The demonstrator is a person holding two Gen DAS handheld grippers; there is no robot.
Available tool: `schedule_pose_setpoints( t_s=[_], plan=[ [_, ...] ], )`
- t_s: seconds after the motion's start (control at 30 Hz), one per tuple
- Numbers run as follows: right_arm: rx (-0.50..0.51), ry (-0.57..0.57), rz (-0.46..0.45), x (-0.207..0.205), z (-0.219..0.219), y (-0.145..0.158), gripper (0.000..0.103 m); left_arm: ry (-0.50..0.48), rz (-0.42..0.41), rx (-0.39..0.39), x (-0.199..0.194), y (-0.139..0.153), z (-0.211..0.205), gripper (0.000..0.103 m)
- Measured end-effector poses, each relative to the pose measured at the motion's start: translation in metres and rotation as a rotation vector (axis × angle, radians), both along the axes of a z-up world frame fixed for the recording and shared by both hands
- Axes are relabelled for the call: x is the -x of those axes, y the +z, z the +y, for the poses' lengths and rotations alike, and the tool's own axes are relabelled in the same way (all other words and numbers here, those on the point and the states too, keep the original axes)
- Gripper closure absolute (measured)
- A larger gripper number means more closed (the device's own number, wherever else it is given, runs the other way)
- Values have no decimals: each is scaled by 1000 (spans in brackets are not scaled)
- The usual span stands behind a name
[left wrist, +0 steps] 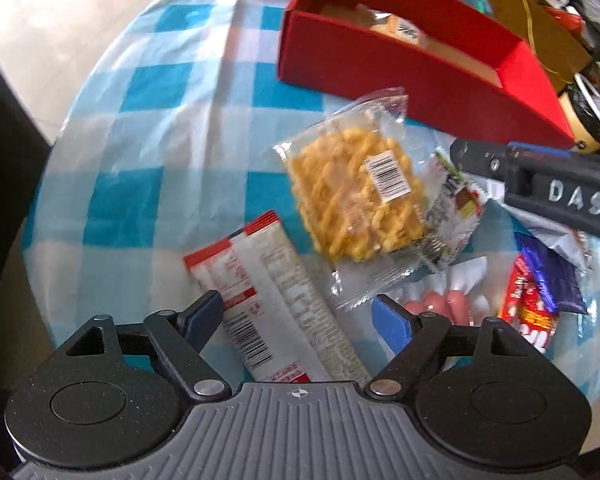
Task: Organize snacks
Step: 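Move the right tool to the yellow waffle bag while the left tool reaches the red-white strip packet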
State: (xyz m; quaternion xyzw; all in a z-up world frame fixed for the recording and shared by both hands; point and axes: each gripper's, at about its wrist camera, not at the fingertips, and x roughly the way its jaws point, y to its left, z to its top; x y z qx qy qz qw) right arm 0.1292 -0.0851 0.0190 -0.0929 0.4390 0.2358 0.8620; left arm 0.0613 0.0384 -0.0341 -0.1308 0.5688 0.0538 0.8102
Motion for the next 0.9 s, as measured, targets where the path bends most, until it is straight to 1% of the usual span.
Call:
schedule_pose_setpoints(
  t_s=[0.07,0.13,0.2,0.3,0.4,0.47,0.5,0.57,0.67,0.73,0.77,0.83,0.9],
  plan=[
    [-3,17,-4,1,3,1,57,25,27,2,4,-7,0,15],
    [-4,25,-1,3,4,1,57,60,53,34,8,-12,1,14],
    [-4,33,-2,4,4,1,57,81,45,25,10,-12,0,14],
    [4,44,4,5,5,0,57,81,44,1,9,-13,-5,14],
    [10,50,9,5,4,0,56,58,42,-46,13,-11,-12,22],
    [13,42,10,4,3,-1,55,42,36,-64,16,-10,-12,29],
    [13,40,12,3,2,-1,54,39,34,-60,18,-9,-10,31],
    [15,36,15,2,2,-2,54,42,29,-36,20,-9,0,37],
    [18,42,23,2,5,-3,54,57,34,-7,26,-7,15,42],
    [17,51,32,1,8,-5,54,61,34,-7,30,-7,22,45],
    [18,54,36,1,10,-6,54,62,30,-7,32,-6,25,48],
    [26,60,41,-1,15,-8,54,66,21,-4,29,-4,27,51],
    [28,67,49,-2,20,-10,53,62,10,-25,30,-2,28,52]
  ],
)
